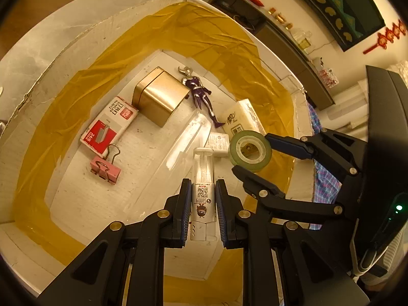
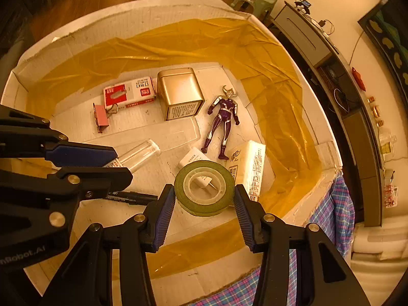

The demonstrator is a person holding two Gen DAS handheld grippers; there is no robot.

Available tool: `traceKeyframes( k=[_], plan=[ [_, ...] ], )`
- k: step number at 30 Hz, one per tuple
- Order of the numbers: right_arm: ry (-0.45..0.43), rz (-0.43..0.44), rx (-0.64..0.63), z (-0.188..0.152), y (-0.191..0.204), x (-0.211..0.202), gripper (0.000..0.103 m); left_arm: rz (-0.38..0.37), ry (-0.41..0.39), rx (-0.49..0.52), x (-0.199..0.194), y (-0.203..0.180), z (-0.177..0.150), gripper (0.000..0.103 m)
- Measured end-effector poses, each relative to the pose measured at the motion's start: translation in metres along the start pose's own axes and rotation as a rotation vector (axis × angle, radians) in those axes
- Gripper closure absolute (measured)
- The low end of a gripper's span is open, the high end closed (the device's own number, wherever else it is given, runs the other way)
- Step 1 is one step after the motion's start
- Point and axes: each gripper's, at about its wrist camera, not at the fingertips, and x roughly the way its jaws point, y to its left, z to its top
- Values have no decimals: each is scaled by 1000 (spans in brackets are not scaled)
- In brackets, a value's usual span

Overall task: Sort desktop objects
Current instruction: 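Lower the tube with the left tool while the right tool lowers the tape roll into the box, then open the left tool to drop the tube while the right tool releases the tape roll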

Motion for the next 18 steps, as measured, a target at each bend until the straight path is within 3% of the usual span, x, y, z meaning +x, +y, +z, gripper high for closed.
traceKeyframes(
  k=[8, 11, 18],
  plan=[
    [31, -3, -1, -2, -2, 8, 52, 8, -8, 14, -2, -2, -1, 82],
    [31, -10, 17, -6, -5, 6, 51, 15, -18, 17, -5, -1, -2, 72],
    [19, -16, 32, -9, -1, -10, 51, 12, -26, 31, -13, 0, -4, 71]
  ],
)
